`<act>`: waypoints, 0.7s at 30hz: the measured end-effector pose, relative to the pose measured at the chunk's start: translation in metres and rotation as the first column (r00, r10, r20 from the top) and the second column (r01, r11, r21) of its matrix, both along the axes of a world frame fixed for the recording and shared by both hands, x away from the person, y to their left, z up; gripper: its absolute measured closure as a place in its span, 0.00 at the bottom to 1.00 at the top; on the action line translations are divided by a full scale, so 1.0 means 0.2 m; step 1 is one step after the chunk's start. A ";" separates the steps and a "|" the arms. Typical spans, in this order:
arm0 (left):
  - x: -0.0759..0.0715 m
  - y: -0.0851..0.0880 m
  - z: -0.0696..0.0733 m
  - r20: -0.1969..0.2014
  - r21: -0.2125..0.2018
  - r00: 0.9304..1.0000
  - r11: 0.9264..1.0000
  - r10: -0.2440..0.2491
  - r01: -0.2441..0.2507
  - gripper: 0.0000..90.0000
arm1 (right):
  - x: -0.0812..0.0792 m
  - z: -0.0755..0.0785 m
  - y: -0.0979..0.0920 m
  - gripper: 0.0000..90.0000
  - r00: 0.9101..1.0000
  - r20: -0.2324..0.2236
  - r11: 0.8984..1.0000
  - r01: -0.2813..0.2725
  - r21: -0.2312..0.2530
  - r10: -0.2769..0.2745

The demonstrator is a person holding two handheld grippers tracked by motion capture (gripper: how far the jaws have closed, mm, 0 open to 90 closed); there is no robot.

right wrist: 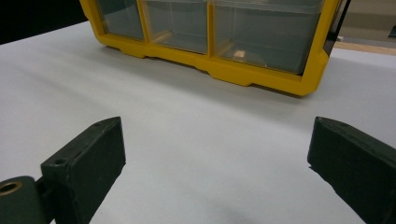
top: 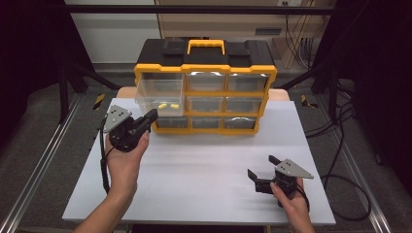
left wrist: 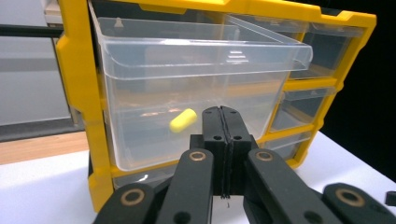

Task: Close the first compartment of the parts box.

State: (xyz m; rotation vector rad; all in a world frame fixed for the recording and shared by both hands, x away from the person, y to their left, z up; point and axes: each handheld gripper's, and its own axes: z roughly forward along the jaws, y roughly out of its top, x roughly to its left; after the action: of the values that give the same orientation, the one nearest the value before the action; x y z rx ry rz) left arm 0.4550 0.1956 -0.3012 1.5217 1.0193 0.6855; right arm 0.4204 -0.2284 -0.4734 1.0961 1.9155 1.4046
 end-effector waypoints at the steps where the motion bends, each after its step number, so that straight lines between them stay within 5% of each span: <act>1: 0.00 0.00 0.00 0.003 -0.003 1.000 1.000 0.003 -0.003 1.00 | 0.00 0.00 0.00 0.05 1.000 0.000 1.000 0.000 0.001 0.000; 21: 0.13 -0.01 0.04 -0.009 0.009 1.000 1.000 0.027 -0.027 1.00 | 0.00 0.00 -0.01 0.05 1.000 0.001 1.000 0.003 -0.008 -0.003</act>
State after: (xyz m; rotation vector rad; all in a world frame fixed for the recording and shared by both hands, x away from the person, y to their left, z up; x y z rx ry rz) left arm 0.4800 0.1942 -0.2939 1.5224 1.0467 0.7026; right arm 0.4207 -0.2298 -0.4740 1.0938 1.9158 1.3945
